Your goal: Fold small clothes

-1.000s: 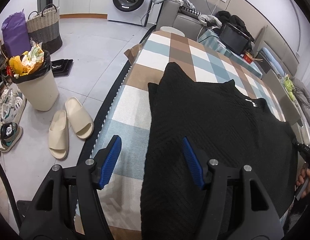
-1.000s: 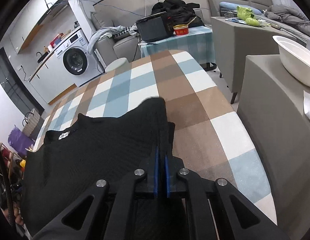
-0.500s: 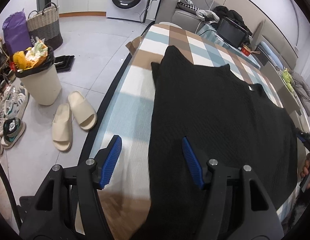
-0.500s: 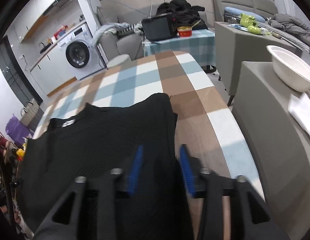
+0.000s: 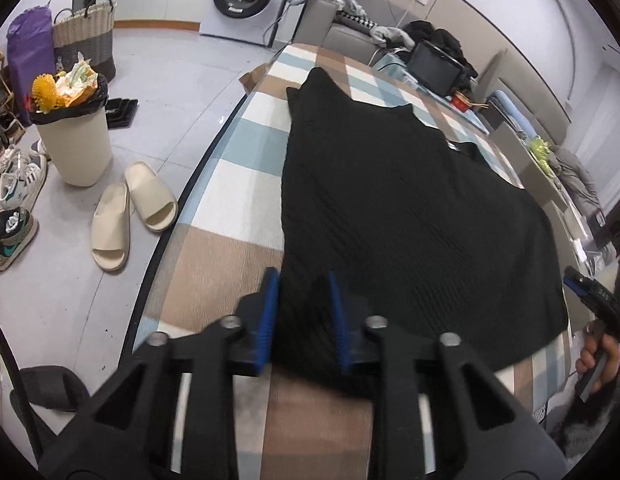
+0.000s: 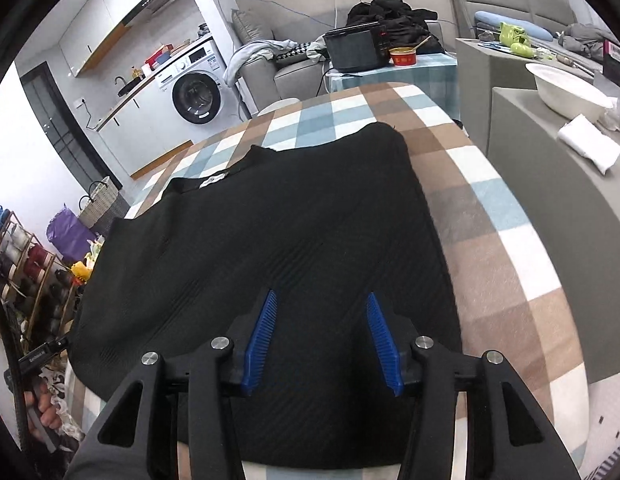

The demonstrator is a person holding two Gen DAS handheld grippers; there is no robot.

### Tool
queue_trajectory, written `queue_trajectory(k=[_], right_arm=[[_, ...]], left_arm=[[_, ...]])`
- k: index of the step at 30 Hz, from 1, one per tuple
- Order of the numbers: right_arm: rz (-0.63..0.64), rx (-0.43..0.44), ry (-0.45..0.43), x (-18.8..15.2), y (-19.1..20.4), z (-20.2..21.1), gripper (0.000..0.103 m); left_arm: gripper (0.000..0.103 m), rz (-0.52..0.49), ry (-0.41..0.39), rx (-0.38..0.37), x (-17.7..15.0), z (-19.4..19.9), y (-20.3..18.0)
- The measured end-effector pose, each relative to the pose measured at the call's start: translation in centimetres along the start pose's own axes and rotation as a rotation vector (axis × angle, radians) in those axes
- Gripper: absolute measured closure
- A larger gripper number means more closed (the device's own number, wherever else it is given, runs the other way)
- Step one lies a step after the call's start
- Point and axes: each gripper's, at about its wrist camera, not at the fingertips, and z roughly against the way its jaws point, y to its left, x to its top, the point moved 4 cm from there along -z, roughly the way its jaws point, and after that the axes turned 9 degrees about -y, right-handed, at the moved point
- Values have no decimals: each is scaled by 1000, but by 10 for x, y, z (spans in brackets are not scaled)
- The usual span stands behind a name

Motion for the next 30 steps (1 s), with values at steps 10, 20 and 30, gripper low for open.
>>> queue_trajectory(k=[10, 20, 30], right_arm=[[19, 41, -2, 0, 16, 4, 55], [54, 100, 50, -7, 37, -9, 48], [68, 115, 72, -11, 44, -16, 48]], left_arm=[[85, 59, -2, 61, -11, 27, 16], [50, 25, 39, 67, -4, -6, -6], [98, -17, -21, 70, -5, 6, -9]])
